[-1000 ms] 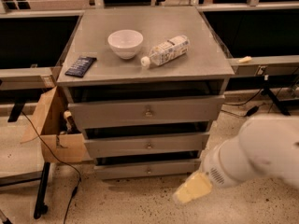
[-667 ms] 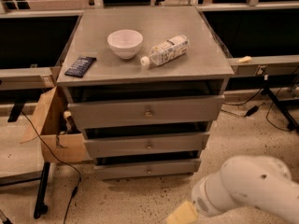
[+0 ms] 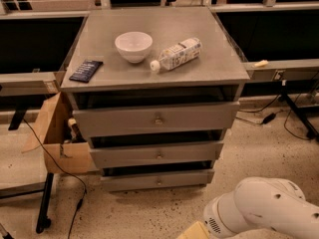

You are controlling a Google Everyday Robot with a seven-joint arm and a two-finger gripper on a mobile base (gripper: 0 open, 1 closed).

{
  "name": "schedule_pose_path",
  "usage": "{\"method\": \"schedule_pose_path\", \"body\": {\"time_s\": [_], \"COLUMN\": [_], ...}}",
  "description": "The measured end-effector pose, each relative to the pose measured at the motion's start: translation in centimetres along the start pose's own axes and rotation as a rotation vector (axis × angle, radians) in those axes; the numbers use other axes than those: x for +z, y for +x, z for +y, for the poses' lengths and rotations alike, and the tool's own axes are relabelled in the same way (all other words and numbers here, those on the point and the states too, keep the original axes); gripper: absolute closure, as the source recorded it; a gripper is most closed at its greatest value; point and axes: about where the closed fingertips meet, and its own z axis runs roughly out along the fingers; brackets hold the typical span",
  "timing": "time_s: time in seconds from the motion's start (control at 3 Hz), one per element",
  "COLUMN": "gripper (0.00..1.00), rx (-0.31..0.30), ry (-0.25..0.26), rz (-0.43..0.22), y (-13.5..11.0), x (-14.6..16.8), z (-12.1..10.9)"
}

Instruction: Open bottom drawer

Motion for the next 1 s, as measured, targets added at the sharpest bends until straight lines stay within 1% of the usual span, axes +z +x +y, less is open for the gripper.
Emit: {"method": "schedule_pose_path", "body": {"time_s": [0.33,0.67,1.0], "gripper": [0.0,0.0,0.0], "rx": [0.021,0.029,-0.01], "ry": [-0.018,-0.042,-0.072], "rz": [-0.062,-0.21,-0.384], "y": [-1.3,-5.3,-11.4], "x": [2.1,5.5,7.7], "z": [-1.7,-5.4,-8.7]}}
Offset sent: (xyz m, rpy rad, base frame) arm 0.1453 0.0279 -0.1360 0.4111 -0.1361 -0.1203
